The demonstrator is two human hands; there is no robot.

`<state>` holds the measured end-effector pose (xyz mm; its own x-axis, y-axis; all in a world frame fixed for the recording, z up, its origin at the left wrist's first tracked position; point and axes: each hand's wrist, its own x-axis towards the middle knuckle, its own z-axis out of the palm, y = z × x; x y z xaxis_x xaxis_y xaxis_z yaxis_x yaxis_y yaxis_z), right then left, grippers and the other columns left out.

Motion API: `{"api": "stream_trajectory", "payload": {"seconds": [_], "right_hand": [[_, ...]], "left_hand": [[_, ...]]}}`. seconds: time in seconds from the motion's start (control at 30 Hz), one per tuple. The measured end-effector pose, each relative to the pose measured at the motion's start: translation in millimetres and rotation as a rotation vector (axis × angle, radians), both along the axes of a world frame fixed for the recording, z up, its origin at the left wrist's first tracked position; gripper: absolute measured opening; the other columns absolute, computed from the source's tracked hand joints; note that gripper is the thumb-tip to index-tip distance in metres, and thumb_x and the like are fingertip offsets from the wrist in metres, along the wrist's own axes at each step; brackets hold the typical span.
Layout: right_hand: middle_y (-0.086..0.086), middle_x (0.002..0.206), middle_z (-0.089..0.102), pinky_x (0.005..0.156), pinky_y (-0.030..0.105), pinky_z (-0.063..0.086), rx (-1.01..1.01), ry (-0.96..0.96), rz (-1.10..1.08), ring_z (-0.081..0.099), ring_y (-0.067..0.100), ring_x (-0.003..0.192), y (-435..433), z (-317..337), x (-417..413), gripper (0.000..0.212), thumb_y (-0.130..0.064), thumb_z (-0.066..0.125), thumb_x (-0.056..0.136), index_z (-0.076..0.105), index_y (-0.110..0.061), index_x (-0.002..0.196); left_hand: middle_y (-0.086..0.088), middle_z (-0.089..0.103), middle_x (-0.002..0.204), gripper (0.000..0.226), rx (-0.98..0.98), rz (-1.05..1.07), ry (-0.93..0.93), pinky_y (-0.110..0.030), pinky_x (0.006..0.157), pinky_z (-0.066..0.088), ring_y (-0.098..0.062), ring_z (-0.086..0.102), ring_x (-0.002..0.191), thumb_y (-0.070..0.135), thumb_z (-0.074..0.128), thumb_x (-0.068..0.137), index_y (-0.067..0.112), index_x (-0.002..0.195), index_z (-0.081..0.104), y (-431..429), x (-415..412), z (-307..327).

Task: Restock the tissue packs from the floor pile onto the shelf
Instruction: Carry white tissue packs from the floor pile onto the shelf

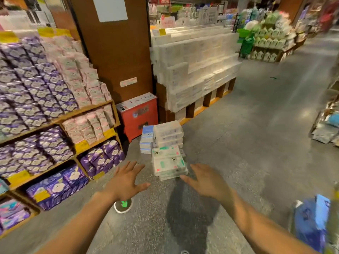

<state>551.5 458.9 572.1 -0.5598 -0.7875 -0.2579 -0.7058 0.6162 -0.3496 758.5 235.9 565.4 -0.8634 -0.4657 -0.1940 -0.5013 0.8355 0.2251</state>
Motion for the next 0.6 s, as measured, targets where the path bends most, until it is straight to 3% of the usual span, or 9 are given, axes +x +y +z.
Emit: {"api": "stream_trajectory", "payload": {"seconds": [0.1, 0.23, 0.37, 0.6], "right_hand": [[0.009, 0.150, 0.045, 0.103, 0.036, 0.038, 0.010, 0.021, 0.049, 0.041, 0.028, 0.135, -47.5, 10.4, -61.3, 0.073, -0.068, 0.036, 0.096, 0.041, -0.017, 0.149], [0.006, 0.149, 0.046, 0.106, 0.036, 0.040, 0.023, 0.014, 0.053, 0.041, 0.025, 0.135, -105.5, 5.9, -134.1, 0.072, -0.070, 0.037, 0.096, 0.040, -0.021, 0.150], [0.005, 0.156, 0.040, 0.111, 0.036, 0.034, 0.064, 0.022, 0.063, 0.035, 0.023, 0.143, -156.0, -11.3, -193.0, 0.071, -0.066, 0.037, 0.099, 0.035, -0.021, 0.153], [0.005, 0.147, 0.051, 0.106, 0.038, 0.041, 0.149, 0.006, -0.038, 0.047, 0.024, 0.133, -265.2, -81.2, -299.7, 0.074, -0.072, 0.033, 0.094, 0.043, -0.021, 0.147]], "left_hand": [[-0.005, 0.016, 0.165, 0.132, -0.003, 0.017, 0.015, -0.046, 0.122, 0.014, -0.025, 0.011, 0.152, 0.104, -0.003, 0.049, 0.029, 0.156, 0.023, -46.9, -56.6, 6.2], [-0.003, 0.024, 0.162, 0.125, 0.012, 0.039, 0.043, -0.046, 0.121, 0.018, -0.022, 0.017, 0.150, 0.101, 0.001, 0.055, 0.029, 0.154, 0.027, -101.4, -120.3, -1.8], [-0.003, 0.021, 0.164, 0.125, 0.034, 0.047, 0.009, -0.047, 0.121, 0.019, -0.024, 0.015, 0.151, 0.102, -0.002, 0.056, 0.031, 0.155, 0.024, -158.3, -180.1, -33.7], [0.000, 0.024, 0.163, 0.125, 0.024, 0.042, -0.085, -0.048, 0.121, 0.018, -0.024, 0.015, 0.151, 0.100, -0.005, 0.054, 0.032, 0.155, 0.023, -269.0, -295.3, -110.9]]}}
